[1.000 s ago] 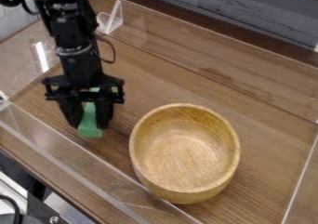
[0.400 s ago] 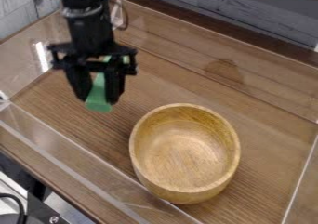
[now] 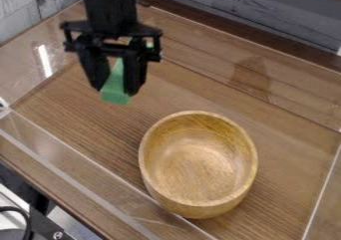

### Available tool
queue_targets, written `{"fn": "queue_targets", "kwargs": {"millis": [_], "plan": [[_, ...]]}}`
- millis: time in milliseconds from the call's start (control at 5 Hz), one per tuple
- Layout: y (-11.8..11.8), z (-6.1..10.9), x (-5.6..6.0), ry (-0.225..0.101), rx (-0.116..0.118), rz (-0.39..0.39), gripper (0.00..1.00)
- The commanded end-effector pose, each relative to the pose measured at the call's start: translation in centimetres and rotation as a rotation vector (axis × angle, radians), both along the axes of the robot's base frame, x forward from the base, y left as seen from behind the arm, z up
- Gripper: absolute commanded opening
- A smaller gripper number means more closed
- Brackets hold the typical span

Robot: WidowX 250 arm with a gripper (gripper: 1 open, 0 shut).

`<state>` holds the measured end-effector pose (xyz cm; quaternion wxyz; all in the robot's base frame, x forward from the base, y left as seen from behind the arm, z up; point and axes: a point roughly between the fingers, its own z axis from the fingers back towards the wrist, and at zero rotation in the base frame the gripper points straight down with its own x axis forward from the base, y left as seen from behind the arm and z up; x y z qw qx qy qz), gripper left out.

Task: Put the green block in the brown bowl

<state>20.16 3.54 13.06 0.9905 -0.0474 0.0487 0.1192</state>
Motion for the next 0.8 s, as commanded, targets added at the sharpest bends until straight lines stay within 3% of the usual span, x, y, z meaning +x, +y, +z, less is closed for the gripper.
{"fn": "queue_targets", "kwargs": {"millis": [0, 600], "plan": [[-1.3, 2.1, 0.6, -0.062, 0.011, -0.048, 0.00], [-6.6, 2.0, -1.1, -0.058, 0.011, -0.168, 0.00]]}}
